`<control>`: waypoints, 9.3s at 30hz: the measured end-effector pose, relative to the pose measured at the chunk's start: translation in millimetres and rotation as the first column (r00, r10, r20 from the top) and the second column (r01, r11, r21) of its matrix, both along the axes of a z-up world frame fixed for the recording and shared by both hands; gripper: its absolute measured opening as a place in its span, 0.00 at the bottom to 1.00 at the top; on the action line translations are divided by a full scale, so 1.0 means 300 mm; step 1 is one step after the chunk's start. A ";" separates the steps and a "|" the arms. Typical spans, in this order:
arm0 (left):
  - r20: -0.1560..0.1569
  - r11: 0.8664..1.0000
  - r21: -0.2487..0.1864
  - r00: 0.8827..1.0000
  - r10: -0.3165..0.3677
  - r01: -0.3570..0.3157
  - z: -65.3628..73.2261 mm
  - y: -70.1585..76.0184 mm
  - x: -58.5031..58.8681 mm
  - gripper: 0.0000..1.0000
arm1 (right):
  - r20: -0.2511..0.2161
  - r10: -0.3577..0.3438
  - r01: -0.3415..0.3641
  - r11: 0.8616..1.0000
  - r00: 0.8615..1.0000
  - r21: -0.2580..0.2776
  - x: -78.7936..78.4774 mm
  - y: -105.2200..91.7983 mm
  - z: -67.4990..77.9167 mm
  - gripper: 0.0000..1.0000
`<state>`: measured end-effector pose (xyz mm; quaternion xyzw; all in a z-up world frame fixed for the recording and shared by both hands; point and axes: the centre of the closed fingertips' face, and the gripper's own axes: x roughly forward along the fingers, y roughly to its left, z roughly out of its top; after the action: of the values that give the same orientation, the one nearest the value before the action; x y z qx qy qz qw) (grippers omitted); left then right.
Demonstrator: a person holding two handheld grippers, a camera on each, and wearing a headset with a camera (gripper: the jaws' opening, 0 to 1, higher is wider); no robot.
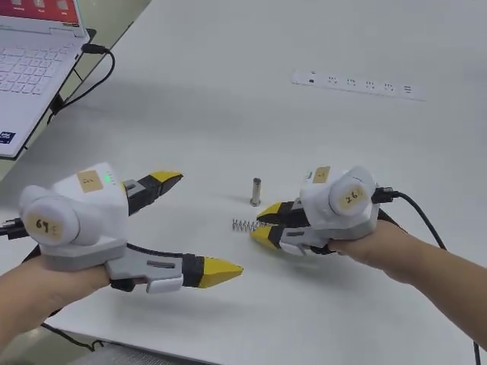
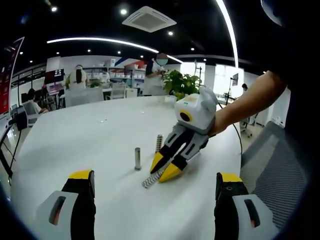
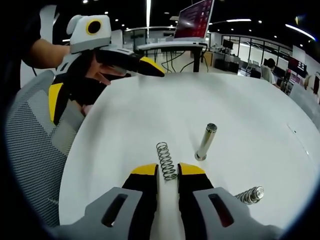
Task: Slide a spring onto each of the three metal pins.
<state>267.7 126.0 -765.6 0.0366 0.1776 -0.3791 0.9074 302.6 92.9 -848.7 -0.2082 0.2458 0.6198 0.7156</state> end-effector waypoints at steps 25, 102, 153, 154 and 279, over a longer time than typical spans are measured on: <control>-0.001 1.000 0.004 1.000 -0.023 0.023 0.009 -0.039 -0.003 0.98 | 0.058 0.055 -0.055 0.998 0.997 -0.002 -0.020 -0.032 0.073 0.08; -0.072 0.906 -0.084 0.904 -0.421 0.415 0.001 -0.423 -0.017 0.12 | 0.054 0.159 -0.162 0.986 0.986 0.044 -0.149 -0.312 0.255 0.07; -0.063 0.885 -0.105 0.885 -0.461 0.454 0.039 -0.423 -0.053 0.03 | -0.008 0.142 -0.141 0.987 0.990 0.077 -0.171 -0.323 0.280 0.09; -0.063 0.885 -0.105 0.885 -0.461 0.453 0.039 -0.423 -0.053 0.03 | -0.005 0.142 -0.141 0.987 0.990 0.077 -0.171 -0.323 0.281 0.09; -0.050 0.954 -0.047 0.953 -0.299 0.296 -0.003 -0.301 -0.029 0.54 | 0.144 0.142 -0.172 0.959 0.979 0.226 -0.167 -0.192 0.443 0.08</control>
<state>259.0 35.5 -766.6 0.0345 0.1880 -0.5157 0.8352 252.5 35.2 -715.8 -0.1788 0.1071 0.6853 0.6978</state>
